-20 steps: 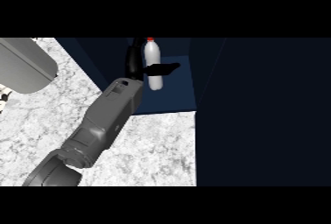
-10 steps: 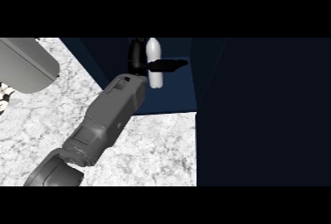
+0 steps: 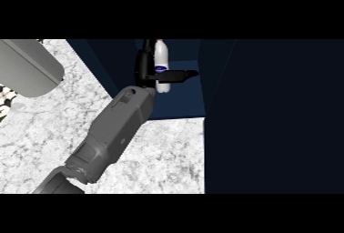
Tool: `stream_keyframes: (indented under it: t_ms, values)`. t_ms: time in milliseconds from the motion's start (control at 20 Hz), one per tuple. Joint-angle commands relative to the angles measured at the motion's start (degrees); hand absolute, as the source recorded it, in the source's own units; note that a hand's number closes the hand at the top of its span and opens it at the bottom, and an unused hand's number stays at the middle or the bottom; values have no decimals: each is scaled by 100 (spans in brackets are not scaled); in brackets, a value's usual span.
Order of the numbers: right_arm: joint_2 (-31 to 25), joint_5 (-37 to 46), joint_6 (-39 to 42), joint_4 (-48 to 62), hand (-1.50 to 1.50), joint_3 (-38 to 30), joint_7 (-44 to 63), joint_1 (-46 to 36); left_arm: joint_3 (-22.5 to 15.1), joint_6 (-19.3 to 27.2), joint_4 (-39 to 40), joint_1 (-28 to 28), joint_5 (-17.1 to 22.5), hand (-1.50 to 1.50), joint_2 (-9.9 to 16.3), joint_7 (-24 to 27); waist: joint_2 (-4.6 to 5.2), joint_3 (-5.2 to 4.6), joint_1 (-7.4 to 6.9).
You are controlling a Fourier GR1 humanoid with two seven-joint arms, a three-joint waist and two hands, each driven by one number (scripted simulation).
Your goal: Pick up the bottled water, place it into the cabinet and close the cabinet
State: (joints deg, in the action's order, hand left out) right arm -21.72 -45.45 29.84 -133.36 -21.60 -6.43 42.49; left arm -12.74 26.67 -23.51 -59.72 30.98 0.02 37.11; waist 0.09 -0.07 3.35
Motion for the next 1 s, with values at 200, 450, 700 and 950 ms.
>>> stream_keyframes:
  t_ms: [200, 450, 700, 950]
  values:
    - [7, -329, -321, -819, -150, -331, 415, 253, -1169, 175, -1854, 1189, 495, -150, -2, -438, -66, 0, -264]
    - [460, -17, -269, -1092, -150, -88, 326, 560, -1831, 546, -3097, 2257, 671, -150, -2, -365, -78, -1, -273]
    - [214, -128, -337, -973, -150, -217, 435, 327, -2559, 1129, -4418, 3360, 527, -150, -2, -450, -70, 0, -356]
    - [356, 170, -429, -977, -150, -61, 502, 157, -2648, 385, -5078, 4366, 390, -150, 443, -209, -31, 0, -350]
